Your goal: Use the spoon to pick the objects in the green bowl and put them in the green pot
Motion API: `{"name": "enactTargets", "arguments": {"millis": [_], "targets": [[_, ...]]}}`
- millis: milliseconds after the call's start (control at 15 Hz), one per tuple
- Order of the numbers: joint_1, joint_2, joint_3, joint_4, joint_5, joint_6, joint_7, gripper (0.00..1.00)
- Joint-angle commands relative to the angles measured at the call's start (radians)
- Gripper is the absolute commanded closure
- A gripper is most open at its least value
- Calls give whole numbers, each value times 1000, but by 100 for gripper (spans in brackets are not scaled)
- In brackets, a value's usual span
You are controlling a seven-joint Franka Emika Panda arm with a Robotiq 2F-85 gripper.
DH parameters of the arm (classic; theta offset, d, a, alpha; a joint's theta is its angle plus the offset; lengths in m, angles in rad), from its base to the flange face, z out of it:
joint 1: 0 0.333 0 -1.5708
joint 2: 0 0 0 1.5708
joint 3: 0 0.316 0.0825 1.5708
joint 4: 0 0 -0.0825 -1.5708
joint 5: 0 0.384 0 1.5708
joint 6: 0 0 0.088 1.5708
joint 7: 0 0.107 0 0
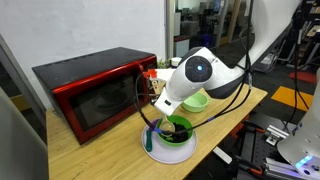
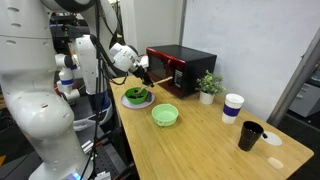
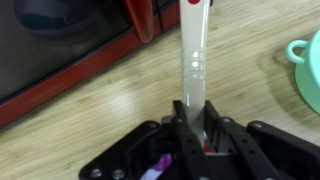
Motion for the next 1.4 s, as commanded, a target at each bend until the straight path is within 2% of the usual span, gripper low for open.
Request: {"name": "enactTargets", "arguments": {"millis": [0, 467, 1000, 1333], "targets": [[-25, -66, -6, -42, 76, 40, -51, 94], [-36, -165, -38, -104, 239, 52, -112, 94], [-66, -291, -132, -206, 423, 110, -202, 94], [-76, -354, -174, -247, 451, 81, -191, 94]]}}
